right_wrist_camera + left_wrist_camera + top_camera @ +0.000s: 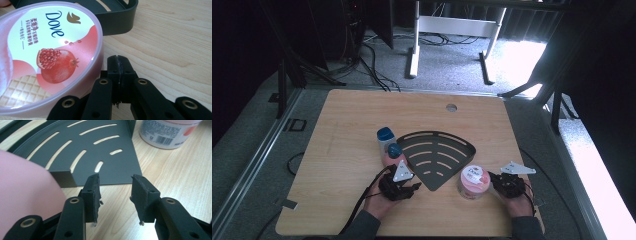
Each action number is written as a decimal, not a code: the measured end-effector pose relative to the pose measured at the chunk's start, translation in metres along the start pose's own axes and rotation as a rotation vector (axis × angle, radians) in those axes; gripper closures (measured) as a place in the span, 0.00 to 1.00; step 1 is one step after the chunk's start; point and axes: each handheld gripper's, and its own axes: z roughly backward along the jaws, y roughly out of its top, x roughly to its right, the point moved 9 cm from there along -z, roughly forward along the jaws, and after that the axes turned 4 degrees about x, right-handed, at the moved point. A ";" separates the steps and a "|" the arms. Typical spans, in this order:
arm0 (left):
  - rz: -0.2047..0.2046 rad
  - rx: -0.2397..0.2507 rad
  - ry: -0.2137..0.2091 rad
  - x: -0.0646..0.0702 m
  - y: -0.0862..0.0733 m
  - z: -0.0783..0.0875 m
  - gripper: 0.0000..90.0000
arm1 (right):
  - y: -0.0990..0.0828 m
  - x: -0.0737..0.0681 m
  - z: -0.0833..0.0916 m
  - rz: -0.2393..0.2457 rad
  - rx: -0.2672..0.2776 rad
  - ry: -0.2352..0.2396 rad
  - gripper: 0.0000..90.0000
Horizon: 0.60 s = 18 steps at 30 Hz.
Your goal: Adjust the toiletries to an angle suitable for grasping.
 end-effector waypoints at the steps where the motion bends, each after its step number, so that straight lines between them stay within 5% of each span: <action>1: -0.002 -0.002 -0.001 0.001 0.000 -0.001 0.65 | 0.000 0.000 0.000 0.000 0.002 0.006 0.99; 18: -0.037 -0.025 -0.062 0.021 -0.001 -0.015 0.61 | -0.001 -0.020 0.000 0.058 0.009 0.096 1.00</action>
